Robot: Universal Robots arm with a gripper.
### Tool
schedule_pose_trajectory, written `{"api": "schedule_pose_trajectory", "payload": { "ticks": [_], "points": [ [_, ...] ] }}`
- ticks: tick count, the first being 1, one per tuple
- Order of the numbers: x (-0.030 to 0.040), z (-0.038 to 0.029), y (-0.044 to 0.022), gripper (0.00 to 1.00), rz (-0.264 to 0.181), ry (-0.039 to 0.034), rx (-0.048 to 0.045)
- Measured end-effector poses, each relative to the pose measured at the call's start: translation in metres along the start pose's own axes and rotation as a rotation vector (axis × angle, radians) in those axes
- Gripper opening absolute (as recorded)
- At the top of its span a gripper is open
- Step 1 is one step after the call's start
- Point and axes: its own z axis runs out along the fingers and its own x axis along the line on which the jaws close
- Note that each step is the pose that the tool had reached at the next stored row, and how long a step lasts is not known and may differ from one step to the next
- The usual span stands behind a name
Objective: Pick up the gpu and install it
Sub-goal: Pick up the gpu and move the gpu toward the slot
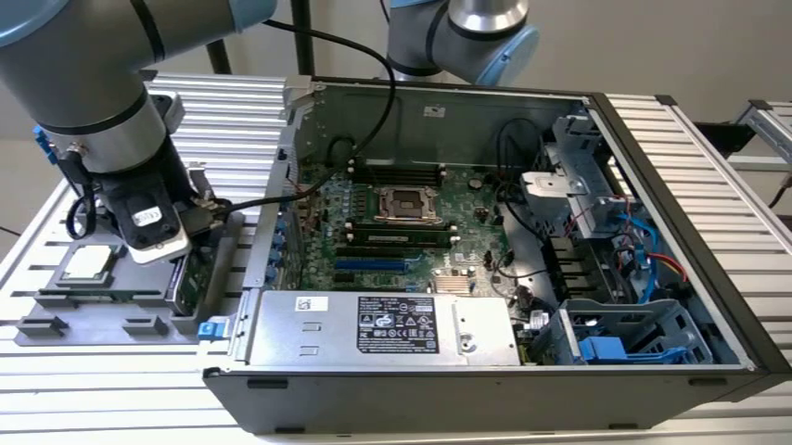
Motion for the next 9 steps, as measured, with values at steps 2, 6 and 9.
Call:
{"api": "schedule_pose_trajectory", "payload": {
  "ticks": [2,6,9],
  "points": [
    [0.0000,0.0000,0.0000,1.00,-0.001,0.0001,0.0000],
    [0.0000,0.0000,0.0000,1.00,-0.001,0.0002,0.0001],
    [0.0000,-0.0001,0.0000,1.00,-0.002,0.0003,0.0001]
  ]
}}
